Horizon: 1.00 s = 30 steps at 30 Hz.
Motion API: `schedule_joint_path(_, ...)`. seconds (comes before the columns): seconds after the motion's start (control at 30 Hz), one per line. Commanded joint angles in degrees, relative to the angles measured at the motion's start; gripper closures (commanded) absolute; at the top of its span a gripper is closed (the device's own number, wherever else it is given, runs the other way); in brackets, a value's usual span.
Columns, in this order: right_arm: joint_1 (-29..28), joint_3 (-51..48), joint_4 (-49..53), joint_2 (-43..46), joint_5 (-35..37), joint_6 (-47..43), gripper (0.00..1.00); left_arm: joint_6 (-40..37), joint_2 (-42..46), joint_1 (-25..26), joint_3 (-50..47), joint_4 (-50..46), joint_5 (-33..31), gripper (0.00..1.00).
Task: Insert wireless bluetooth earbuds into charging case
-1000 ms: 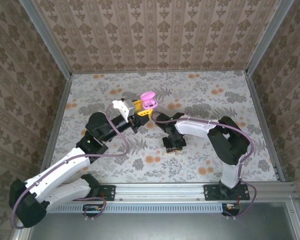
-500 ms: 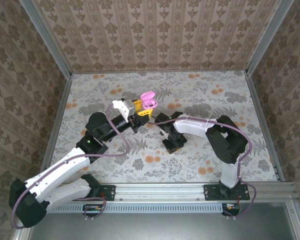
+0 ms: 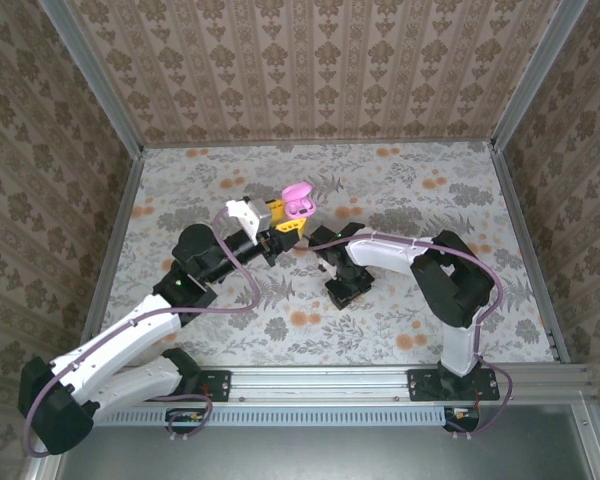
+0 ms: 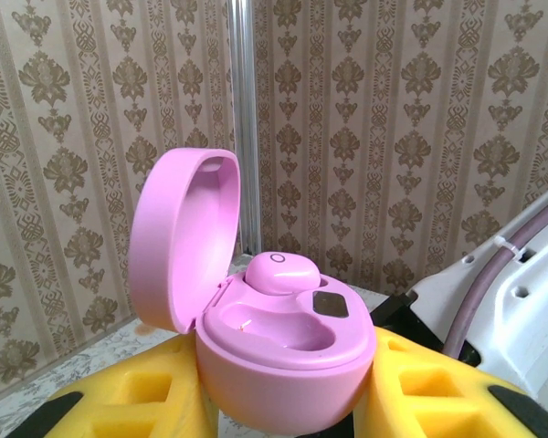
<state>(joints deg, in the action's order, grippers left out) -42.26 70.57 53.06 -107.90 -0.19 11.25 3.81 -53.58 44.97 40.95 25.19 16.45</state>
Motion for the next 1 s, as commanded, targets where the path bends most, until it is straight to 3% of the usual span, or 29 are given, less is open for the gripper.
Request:
schedule_joint_path(0.0,0.3,0.8,3.1,5.5,3.3,9.9,0.5,-0.6,0.1,0.3,1.8,-0.4,-0.1,0.64)
schedule_joint_path(0.3,-0.6,-6.3,-3.2,12.3,0.0,32.0,0.57,-1.0,-0.1,0.2,1.6,-0.2,0.1,0.64)
schedule_joint_path(0.6,-2.4,-6.0,-4.6,8.4,-2.7,32.4,0.63,-0.7,0.0,0.2,1.6,-0.2,0.2,0.64)
schedule_joint_path(0.97,-2.9,-6.0,-4.6,6.3,-1.1,32.2,0.64,-0.6,-0.2,0.2,1.8,-0.2,-0.2,0.64)
